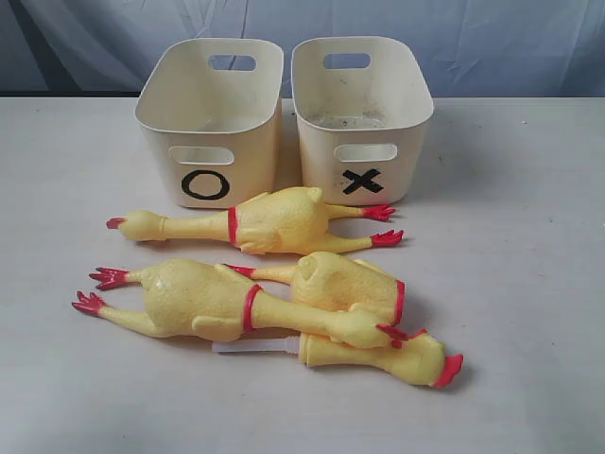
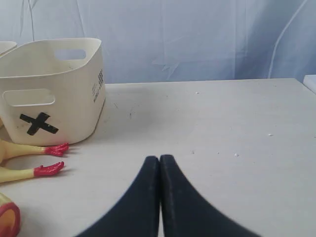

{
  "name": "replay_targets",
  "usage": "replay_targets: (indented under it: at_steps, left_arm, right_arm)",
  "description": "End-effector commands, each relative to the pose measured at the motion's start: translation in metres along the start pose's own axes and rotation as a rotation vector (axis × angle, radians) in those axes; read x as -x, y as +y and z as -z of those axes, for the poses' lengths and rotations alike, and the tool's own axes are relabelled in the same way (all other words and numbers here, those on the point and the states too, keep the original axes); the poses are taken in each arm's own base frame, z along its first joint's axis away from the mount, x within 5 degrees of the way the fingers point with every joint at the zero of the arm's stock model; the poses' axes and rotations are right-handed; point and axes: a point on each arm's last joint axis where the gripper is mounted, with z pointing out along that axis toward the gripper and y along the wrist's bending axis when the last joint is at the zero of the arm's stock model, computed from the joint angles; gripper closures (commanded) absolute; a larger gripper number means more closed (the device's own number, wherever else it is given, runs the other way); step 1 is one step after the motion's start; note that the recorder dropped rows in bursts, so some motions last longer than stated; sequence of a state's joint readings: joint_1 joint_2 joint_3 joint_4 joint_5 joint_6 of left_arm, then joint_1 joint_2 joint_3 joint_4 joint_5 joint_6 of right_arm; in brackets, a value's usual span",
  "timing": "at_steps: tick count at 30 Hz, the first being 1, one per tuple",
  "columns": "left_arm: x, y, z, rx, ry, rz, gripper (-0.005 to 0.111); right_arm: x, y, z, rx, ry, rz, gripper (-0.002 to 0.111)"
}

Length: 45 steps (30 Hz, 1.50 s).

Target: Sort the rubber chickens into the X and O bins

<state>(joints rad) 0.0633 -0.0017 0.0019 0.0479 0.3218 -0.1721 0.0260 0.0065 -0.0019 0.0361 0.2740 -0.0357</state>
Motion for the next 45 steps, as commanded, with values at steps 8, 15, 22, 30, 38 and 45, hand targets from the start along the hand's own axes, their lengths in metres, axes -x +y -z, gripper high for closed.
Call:
replay_targets:
  at_steps: [8, 15, 22, 30, 38, 45]
  left_arm:
    - [0.001, -0.001, 0.0, -0.006, -0.006, 0.005, 0.107]
    - [0.001, -0.001, 0.0, -0.006, -0.006, 0.005, 0.107]
    - [0.001, -0.001, 0.0, -0.006, -0.006, 0.005, 0.107]
    - [0.001, -0.001, 0.0, -0.006, -0.006, 0.005, 0.107]
    - [0.001, -0.001, 0.0, -0.006, -0.006, 0.005, 0.107]
    - [0.001, -0.001, 0.0, -0.006, -0.006, 0.005, 0.107]
  right_arm:
    - [0.0, -0.003, 0.0, -0.039, -0.009, 0.138, 0.109]
    - [0.019, -0.003, 0.003, -0.077, -0.21, 0.384, 0.109]
    - [0.077, 0.017, 0.047, 0.043, -1.063, 0.31, 0.109]
    - [0.165, 0.015, 0.069, 0.168, -0.856, 0.031, 0.109]
    - [0.239, 0.06, 0.018, 0.725, -0.409, 0.088, 0.109]
    - [0.185, 0.03, -0.147, 0.348, 0.135, -0.371, 0.109]
